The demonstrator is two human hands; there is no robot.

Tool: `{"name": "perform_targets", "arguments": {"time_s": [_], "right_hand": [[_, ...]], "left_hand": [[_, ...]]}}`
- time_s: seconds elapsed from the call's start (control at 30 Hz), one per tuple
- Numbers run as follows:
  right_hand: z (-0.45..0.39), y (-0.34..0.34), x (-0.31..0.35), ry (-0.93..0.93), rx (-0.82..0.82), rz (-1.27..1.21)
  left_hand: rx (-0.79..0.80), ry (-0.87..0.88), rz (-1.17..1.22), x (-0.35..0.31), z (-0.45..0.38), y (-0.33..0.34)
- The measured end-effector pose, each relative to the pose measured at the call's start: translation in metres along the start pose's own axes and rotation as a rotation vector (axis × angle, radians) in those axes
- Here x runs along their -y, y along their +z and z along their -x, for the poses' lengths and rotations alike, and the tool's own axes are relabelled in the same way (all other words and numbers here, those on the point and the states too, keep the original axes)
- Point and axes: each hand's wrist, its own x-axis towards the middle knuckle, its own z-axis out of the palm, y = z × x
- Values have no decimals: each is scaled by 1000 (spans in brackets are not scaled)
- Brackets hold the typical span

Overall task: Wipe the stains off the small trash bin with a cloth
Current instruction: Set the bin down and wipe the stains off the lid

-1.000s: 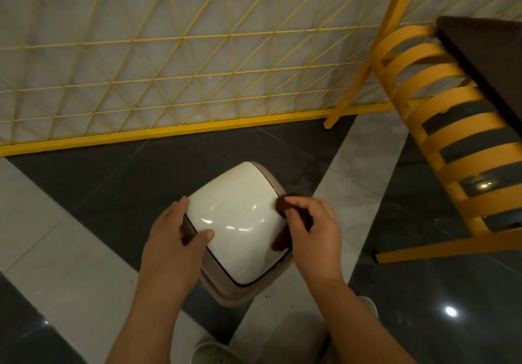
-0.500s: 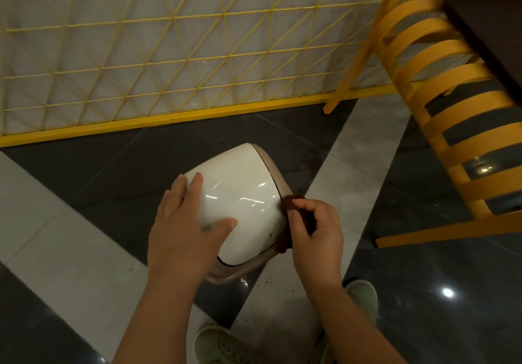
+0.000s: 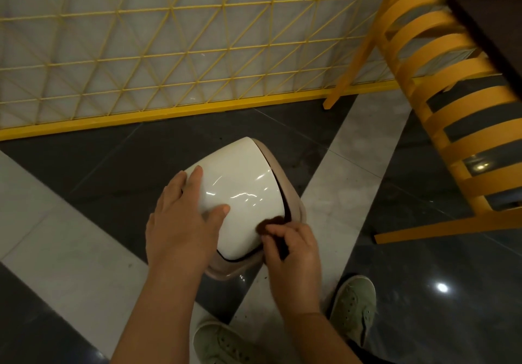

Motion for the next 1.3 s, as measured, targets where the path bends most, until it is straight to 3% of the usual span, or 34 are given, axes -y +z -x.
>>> {"name": "perform_targets", "arguments": {"time_s": [0.17,0.43,0.57,0.7,0.83,0.9,1.0,1.1,1.2,1.3], "right_hand": [[23,-1,-13,-313,229,257],[4,-7,-22,-126,67,199],[31,14,-11,-278,170,219],[8,-12,-28,-425,221,272],[-5,-27,-42,-226,81,251],[13,-11,-32,-159,114,199],[39,9,-15,-265,274,165],[22,-5,-19,-303,261,221],[-1,-22,-27,-43,136,164],[-1,-8,-14,133,45,-58]], "left_hand": [[1,-1,-9,-2,0,0],[7,-32,85,-5,0,3],[-4,-38,95,-6,-1,3],[4,-36,133,-3,-1,3],[1,-35,170,-4,-1,5],[-4,-35,170,-5,0,5],[-14,-33,169,-5,0,5],[-11,-31,173,-5,0,4],[-10,-29,190,-5,0,5],[-13,-32,184,-8,2,6]]}}
